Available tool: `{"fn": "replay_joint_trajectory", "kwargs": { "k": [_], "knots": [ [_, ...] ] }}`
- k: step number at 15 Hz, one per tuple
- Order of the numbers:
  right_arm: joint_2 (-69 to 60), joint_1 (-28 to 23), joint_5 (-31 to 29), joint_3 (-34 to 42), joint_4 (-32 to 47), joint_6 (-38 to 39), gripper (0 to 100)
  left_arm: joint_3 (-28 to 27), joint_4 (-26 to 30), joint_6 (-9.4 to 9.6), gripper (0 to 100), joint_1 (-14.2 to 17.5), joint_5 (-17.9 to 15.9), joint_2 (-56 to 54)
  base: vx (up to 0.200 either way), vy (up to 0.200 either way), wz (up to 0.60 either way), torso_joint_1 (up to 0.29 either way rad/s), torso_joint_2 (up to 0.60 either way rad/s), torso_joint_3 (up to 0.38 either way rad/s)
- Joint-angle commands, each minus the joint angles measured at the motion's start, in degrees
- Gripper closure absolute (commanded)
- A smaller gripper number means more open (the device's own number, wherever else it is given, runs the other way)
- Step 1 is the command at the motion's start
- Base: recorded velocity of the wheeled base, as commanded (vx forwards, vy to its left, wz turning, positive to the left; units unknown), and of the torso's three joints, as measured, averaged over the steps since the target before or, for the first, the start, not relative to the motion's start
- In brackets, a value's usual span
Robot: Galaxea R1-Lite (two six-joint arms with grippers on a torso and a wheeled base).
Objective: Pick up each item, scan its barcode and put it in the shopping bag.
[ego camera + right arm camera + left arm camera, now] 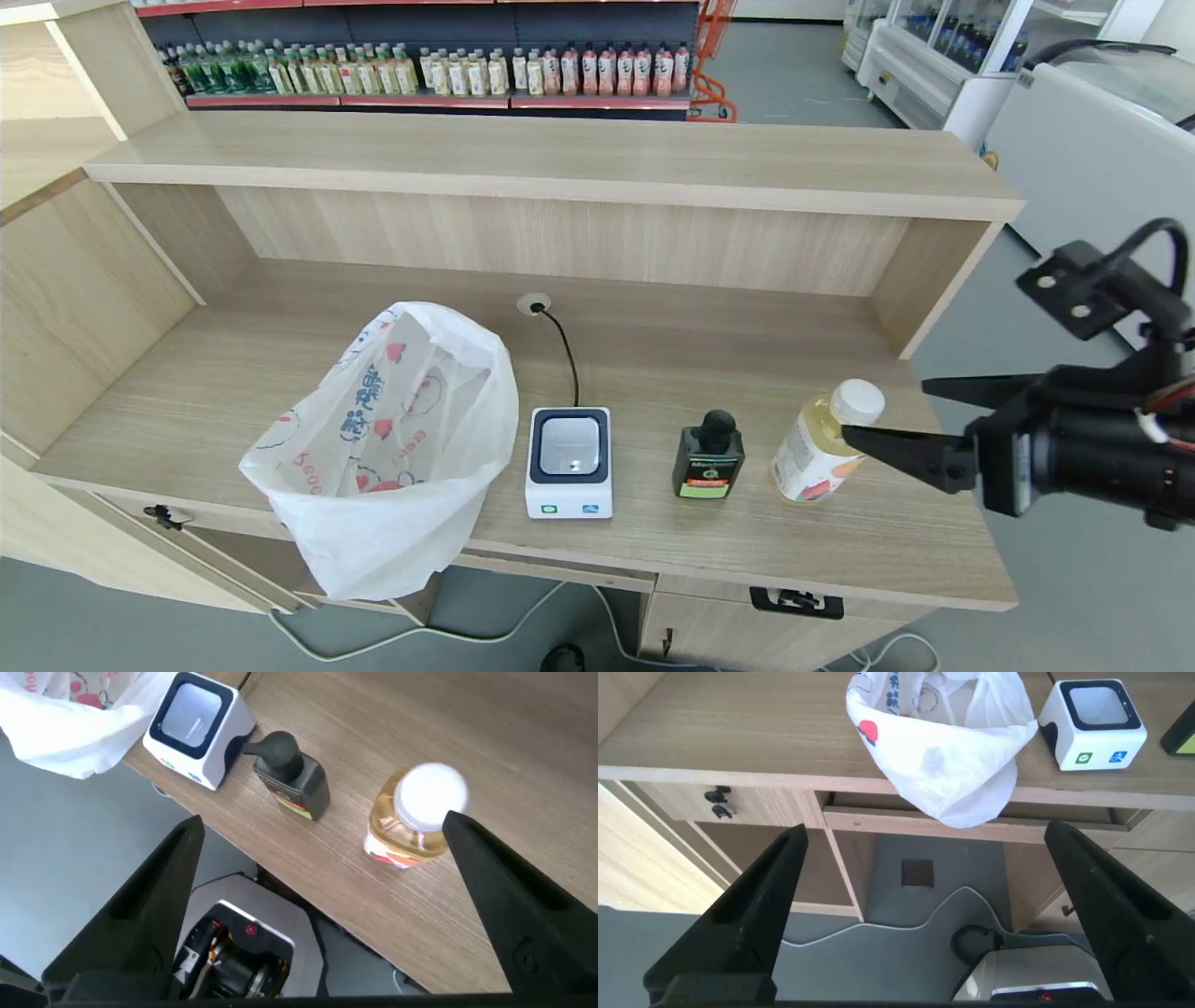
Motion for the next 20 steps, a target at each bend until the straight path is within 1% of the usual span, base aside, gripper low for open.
{"fn": "replay_joint_trajectory", "kwargs": {
  "k": [1,4,6,7,10,13,14,16,18,20],
  "knots": [
    [9.5,3.0,-0.4,-0.6,-2.7,0.1,0,0.0,0.0,-0.04,0,0.0,0.0,0.0,0.0,0.0,0.0,0.0,0.0,0.0],
    [12.3,5.8,-0.4,0.9,-6.6,0.0,0,0.0,0.0,0.04,0,0.0,0.0,0.0,0.0,0.0,0.0,0.0,0.0,0.0],
    [13.7,6.0,-0.5,1.7,-9.0,-0.3,0,0.0,0.0,0.04,0,0.0,0.0,0.0,0.0,0.0,0.0,0.0,0.0,0.0],
    [15.5,5.9,-0.7,2.8,-12.4,-0.8,0,0.0,0.0,0.04,0,0.0,0.0,0.0,0.0,0.0,0.0,0.0,0.0,0.0],
    [18.6,5.8,-1.1,4.6,-19.2,-3.4,0,0.0,0.0,0.04,0,0.0,0.0,0.0,0.0,0.0,0.0,0.0,0.0,0.0],
    [20.6,5.8,-0.9,6.3,-23.6,-5.6,0,0.0,0.0,0.04,0,0.0,0.0,0.0,0.0,0.0,0.0,0.0,0.0,0.0],
    [21.7,5.9,-0.7,7.7,-26.9,-6.8,0,0.0,0.0,-0.04,0,0.0,0.0,0.0,0.0,0.0,0.0,0.0,0.0,0.0],
    [22.8,5.7,-0.6,9.1,-30.1,-9.0,0,0.0,0.0,-0.04,0,0.0,0.0,0.0,0.0,0.0,0.0,0.0,0.0,0.0],
    [25.4,5.7,-0.5,12.2,-37.7,-11.0,0,0.0,0.0,0.04,0,0.0,0.0,0.0,0.0,0.0,0.0,0.0,0.0,0.0],
    [27.4,5.6,0.7,13.6,-41.7,-13.0,0,0.0,0.0,0.04,0,0.0,0.0,0.0,0.0,0.0,0.0,0.0,0.0,0.0]
  ]
}}
